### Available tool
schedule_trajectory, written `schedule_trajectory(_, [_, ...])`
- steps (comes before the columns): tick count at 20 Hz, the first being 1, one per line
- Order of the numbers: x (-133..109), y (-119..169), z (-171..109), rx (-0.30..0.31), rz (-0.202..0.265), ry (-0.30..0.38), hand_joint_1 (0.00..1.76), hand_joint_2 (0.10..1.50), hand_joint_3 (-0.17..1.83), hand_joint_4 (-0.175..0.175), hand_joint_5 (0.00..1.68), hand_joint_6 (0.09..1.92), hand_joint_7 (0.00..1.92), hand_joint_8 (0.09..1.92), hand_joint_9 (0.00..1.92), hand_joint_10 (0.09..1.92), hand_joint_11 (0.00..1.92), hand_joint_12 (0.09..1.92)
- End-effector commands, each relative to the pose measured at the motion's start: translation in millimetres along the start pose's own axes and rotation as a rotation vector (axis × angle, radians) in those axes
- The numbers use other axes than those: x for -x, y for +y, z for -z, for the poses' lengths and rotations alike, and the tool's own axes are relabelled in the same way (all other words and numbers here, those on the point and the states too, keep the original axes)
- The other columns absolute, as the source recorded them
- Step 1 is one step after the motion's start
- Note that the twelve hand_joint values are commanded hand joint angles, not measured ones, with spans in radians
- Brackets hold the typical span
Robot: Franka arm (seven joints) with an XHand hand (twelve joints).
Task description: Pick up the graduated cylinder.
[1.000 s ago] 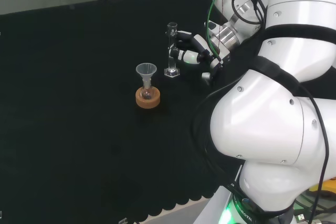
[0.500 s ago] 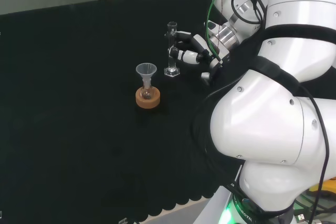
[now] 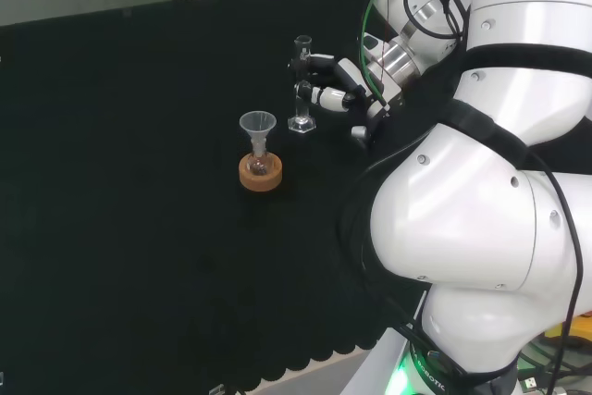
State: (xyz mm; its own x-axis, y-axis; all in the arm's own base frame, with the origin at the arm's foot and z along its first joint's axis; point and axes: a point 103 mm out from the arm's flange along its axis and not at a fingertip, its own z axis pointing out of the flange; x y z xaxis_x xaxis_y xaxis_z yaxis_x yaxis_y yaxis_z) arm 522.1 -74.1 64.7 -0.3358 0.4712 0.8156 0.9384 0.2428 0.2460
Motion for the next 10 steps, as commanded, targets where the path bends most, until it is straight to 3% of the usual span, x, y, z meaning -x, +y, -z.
schedule_trajectory(1, [-4.4,2.5,1.9,0.014,0.004,-0.027,1.18,1.31,-0.17,-0.042,0.83,0.57,0.75,0.66,1.1,0.29,0.96,0.96])
schedule_trajectory(5, [-9.2,3.2,6.0,0.021,-0.004,-0.057,1.21,1.32,-0.17,-0.045,0.88,0.6,0.82,0.65,1.15,0.27,1.0,0.92])
schedule_trajectory(7, [-10.9,3.6,10.3,0.024,-0.012,-0.06,1.16,1.25,-0.08,-0.13,0.85,1.0,0.9,0.64,1.19,0.26,1.02,0.9])
schedule_trajectory(10, [-15.0,4.8,18.7,0.017,-0.012,-0.078,1.22,1.19,-0.01,-0.171,0.84,1.18,0.88,1.1,1.25,0.24,1.06,0.88])
